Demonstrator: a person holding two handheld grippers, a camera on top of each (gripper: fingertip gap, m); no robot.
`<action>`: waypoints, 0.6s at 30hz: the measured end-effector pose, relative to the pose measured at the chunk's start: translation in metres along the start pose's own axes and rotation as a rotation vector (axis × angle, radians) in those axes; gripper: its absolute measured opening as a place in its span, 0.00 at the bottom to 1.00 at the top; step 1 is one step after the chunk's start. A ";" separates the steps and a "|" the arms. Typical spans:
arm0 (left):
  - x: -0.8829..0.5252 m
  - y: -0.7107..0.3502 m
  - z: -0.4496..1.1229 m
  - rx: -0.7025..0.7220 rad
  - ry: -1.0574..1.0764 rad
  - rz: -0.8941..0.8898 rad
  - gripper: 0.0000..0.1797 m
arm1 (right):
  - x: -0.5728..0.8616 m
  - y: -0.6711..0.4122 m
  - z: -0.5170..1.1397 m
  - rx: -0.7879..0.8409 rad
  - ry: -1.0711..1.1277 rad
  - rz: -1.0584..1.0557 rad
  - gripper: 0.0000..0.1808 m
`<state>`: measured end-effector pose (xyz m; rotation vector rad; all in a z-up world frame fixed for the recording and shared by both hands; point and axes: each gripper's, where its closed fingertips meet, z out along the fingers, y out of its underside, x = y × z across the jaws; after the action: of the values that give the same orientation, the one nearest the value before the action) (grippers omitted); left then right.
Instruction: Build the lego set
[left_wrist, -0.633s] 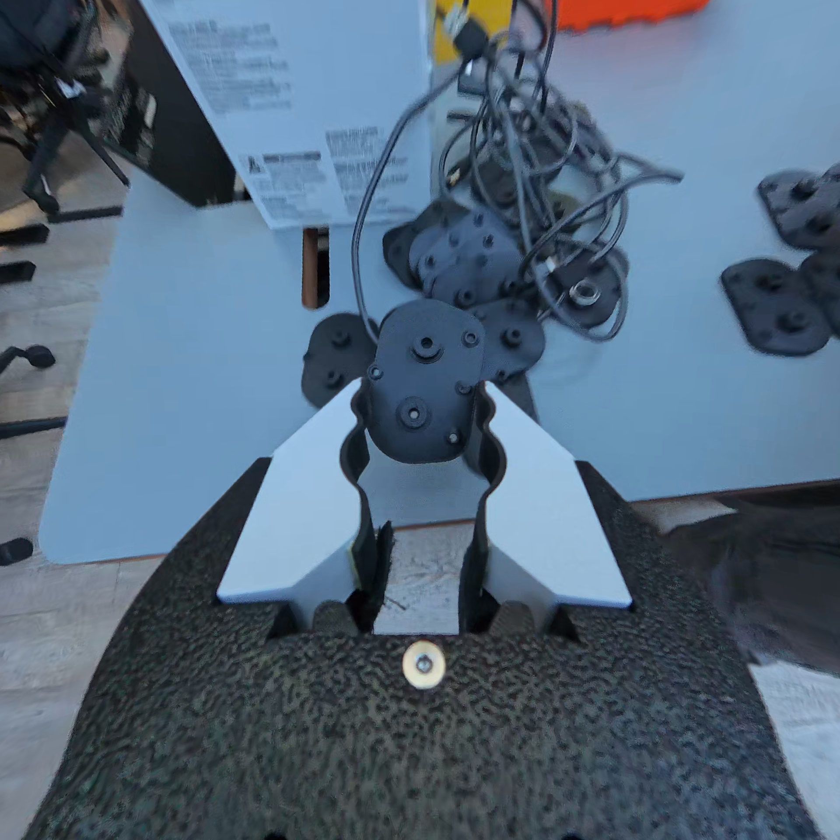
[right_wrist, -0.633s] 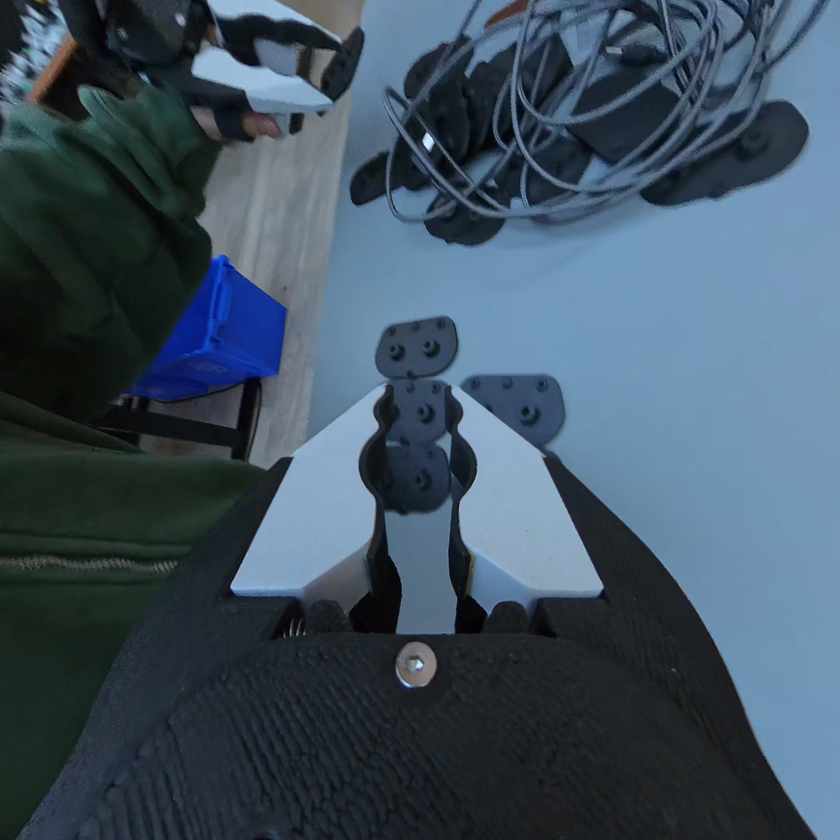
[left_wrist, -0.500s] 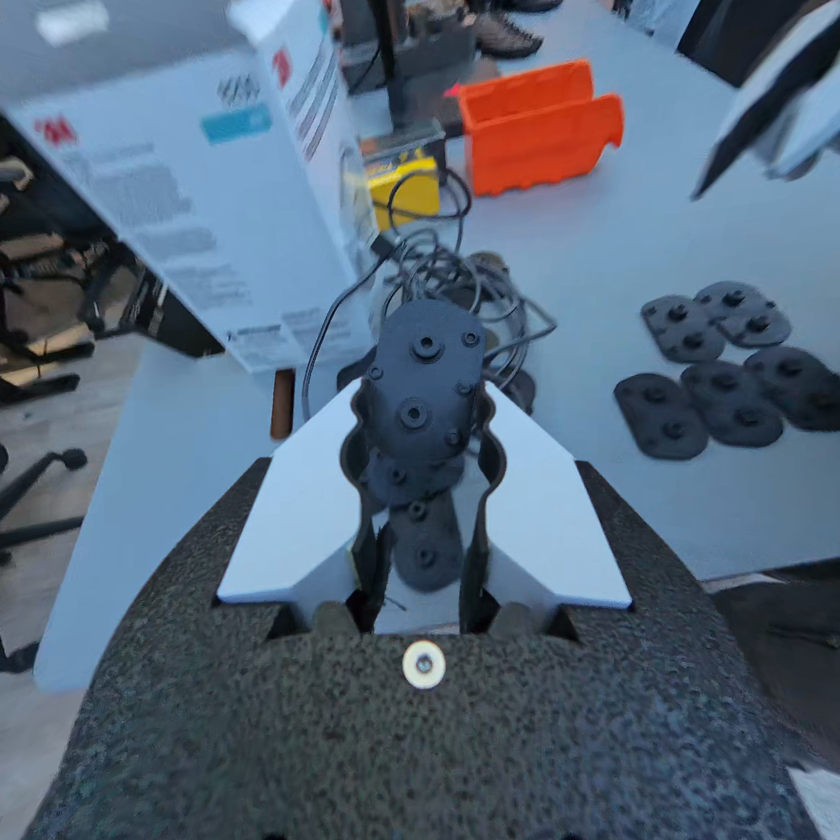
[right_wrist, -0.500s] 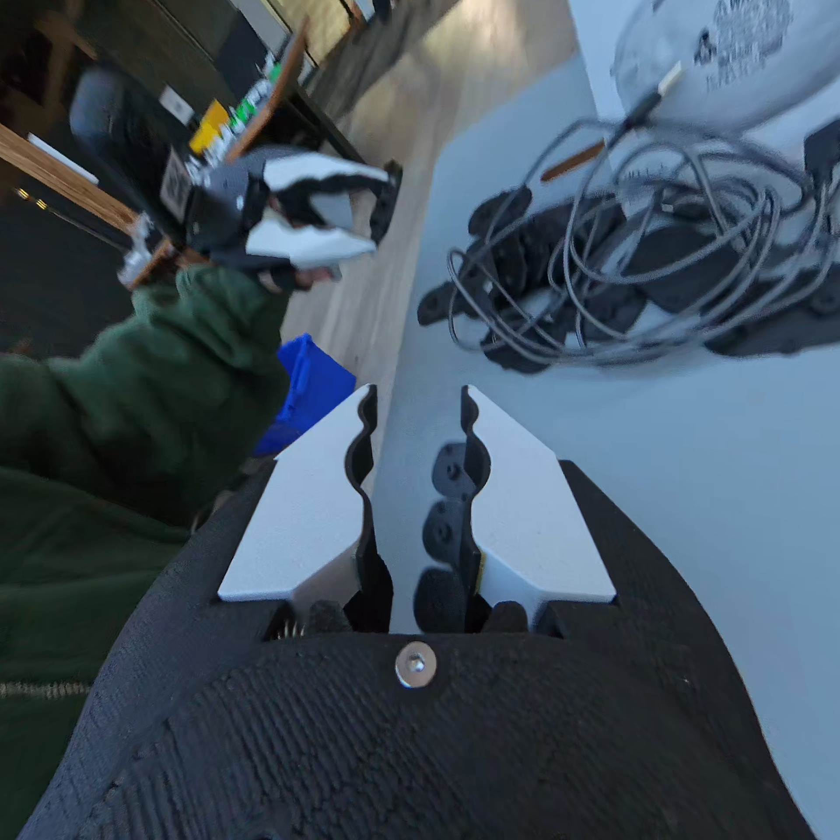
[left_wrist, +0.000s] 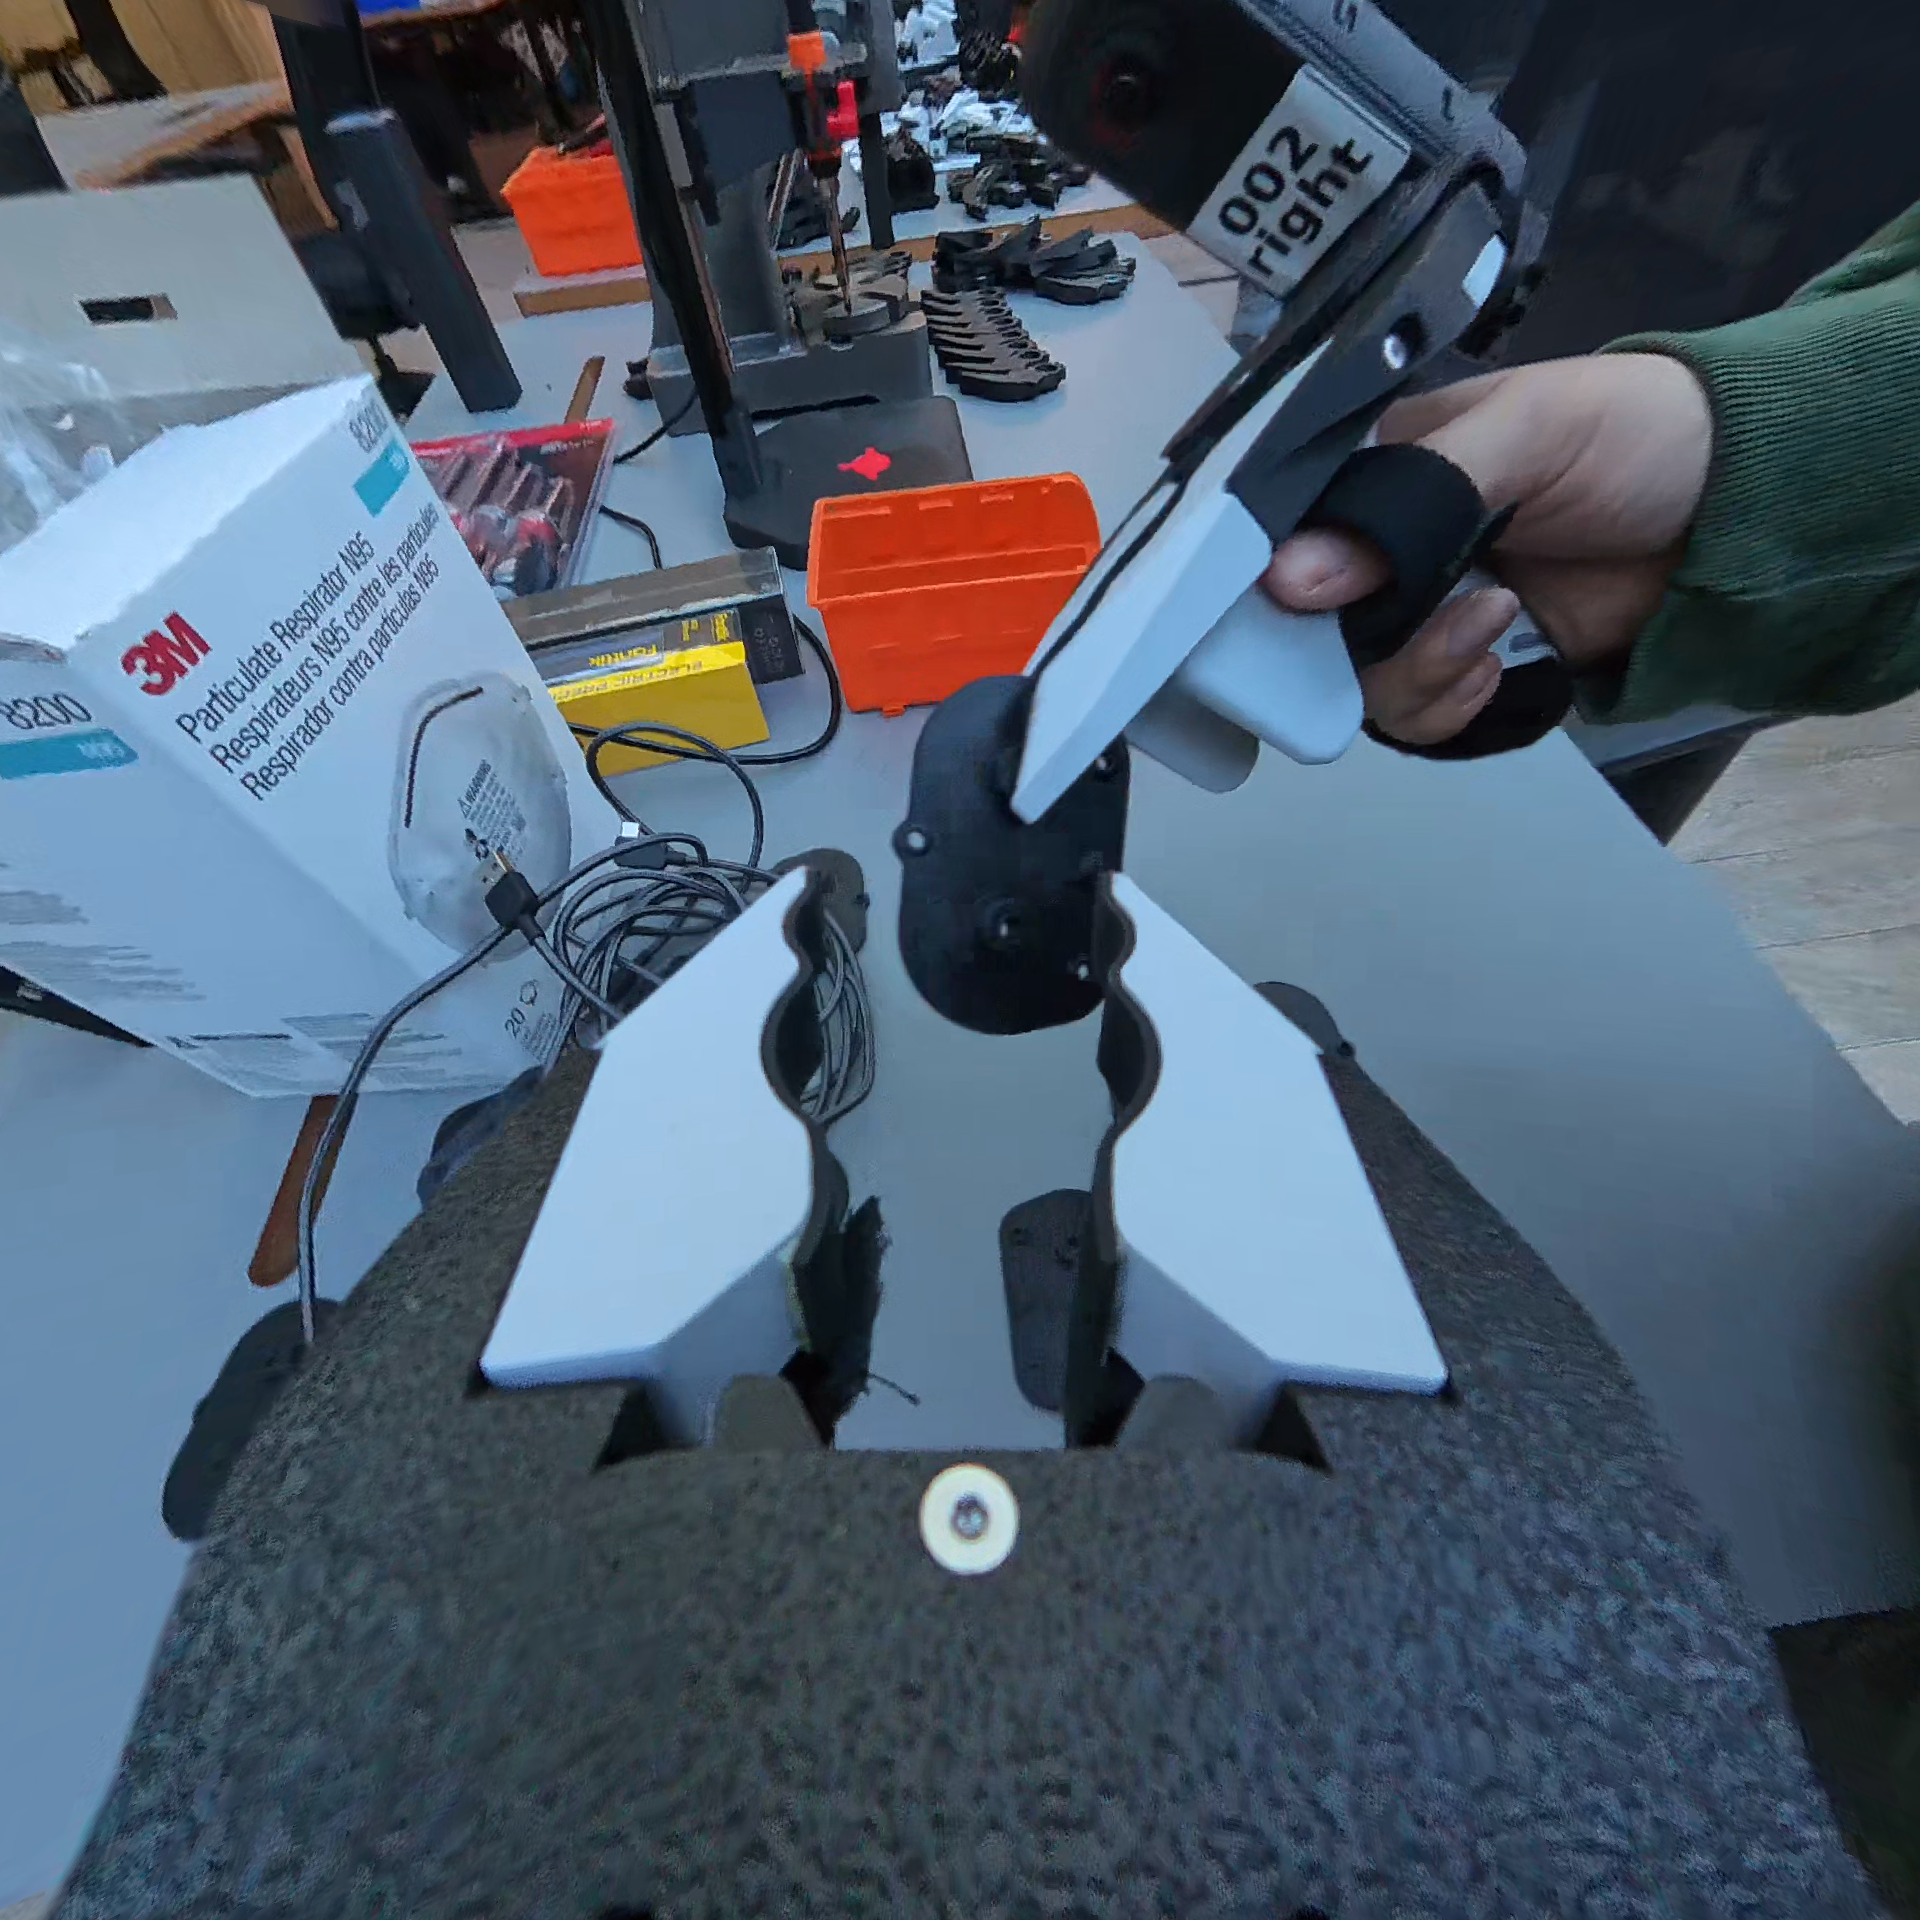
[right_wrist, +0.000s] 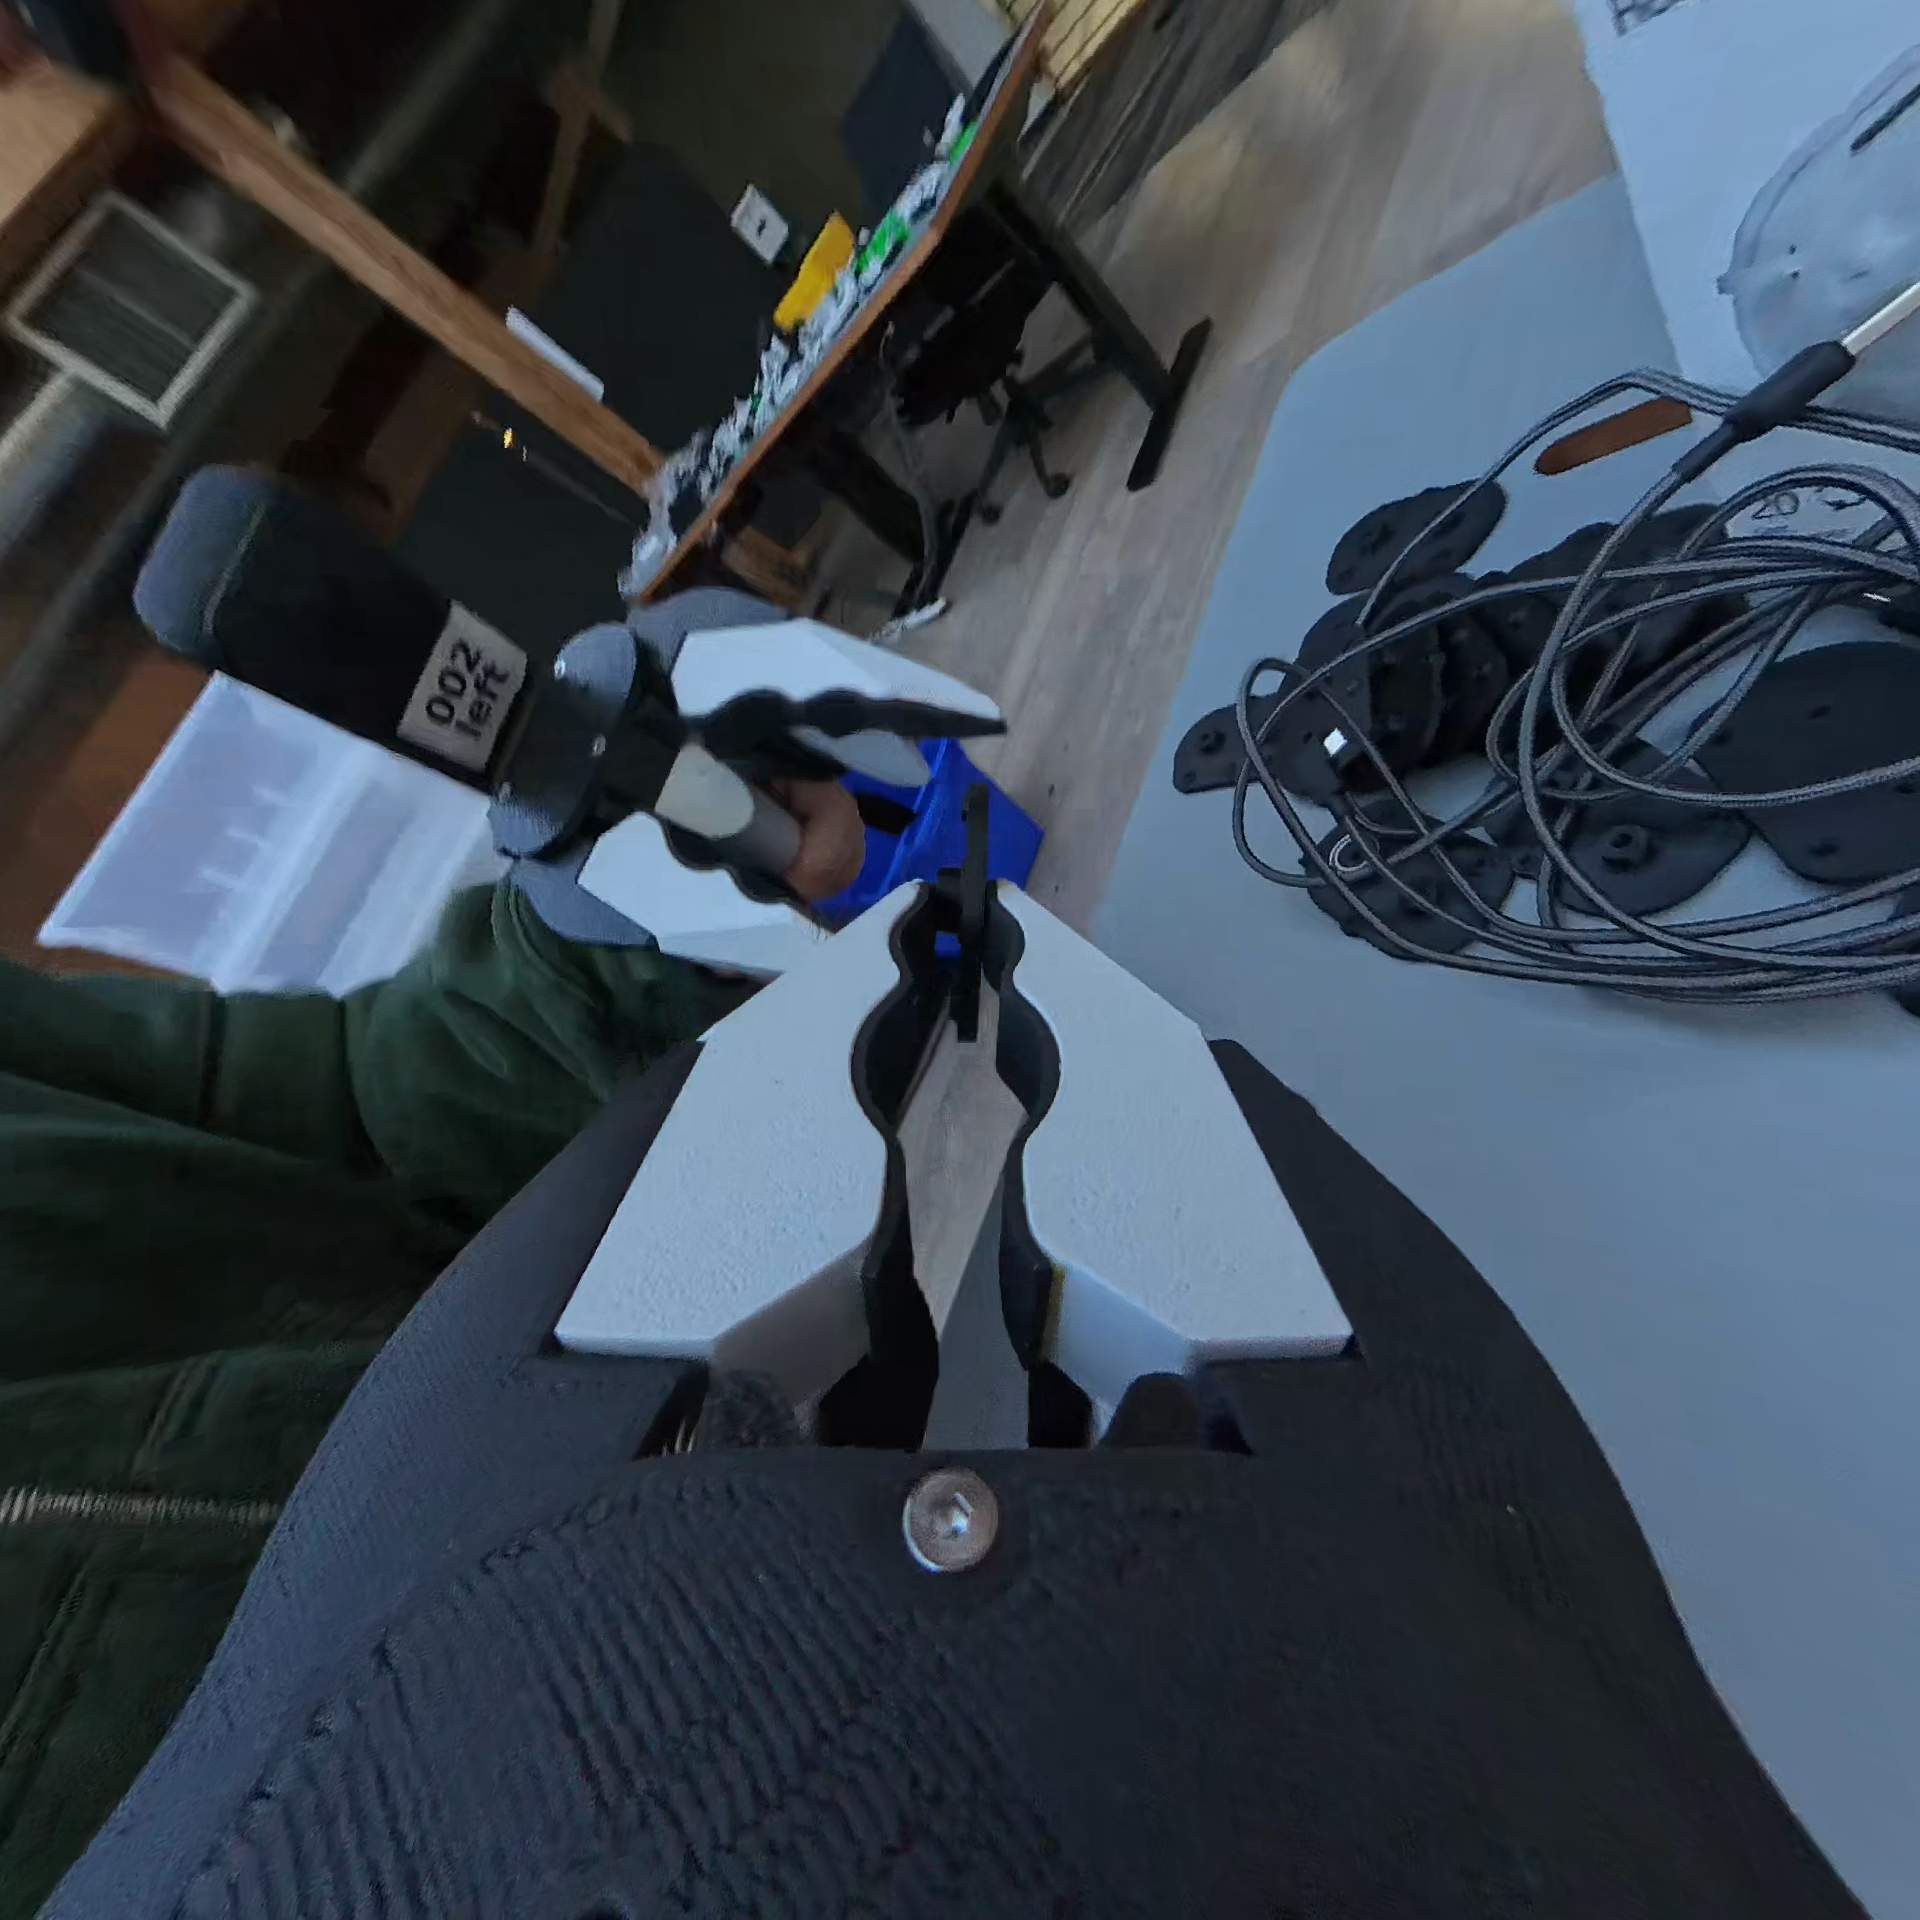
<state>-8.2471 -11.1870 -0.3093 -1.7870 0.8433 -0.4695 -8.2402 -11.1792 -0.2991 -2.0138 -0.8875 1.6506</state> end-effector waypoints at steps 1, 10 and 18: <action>0.004 -0.003 -0.002 -0.012 0.004 -0.025 0.31 | -0.006 0.005 -0.007 -0.078 -0.029 -0.045 0.04; 0.098 -0.017 0.010 -0.114 0.329 -0.309 0.09 | -0.057 0.058 -0.054 -0.683 -0.236 -0.500 0.04; 0.076 -0.070 -0.019 0.508 0.088 -0.724 0.00 | -0.067 0.012 -0.060 -0.198 -0.258 -0.278 0.14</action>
<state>-8.1857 -11.2415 -0.2437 -1.5474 0.0724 -1.1256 -8.1869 -11.2283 -0.2451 -1.7199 -1.4034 1.7405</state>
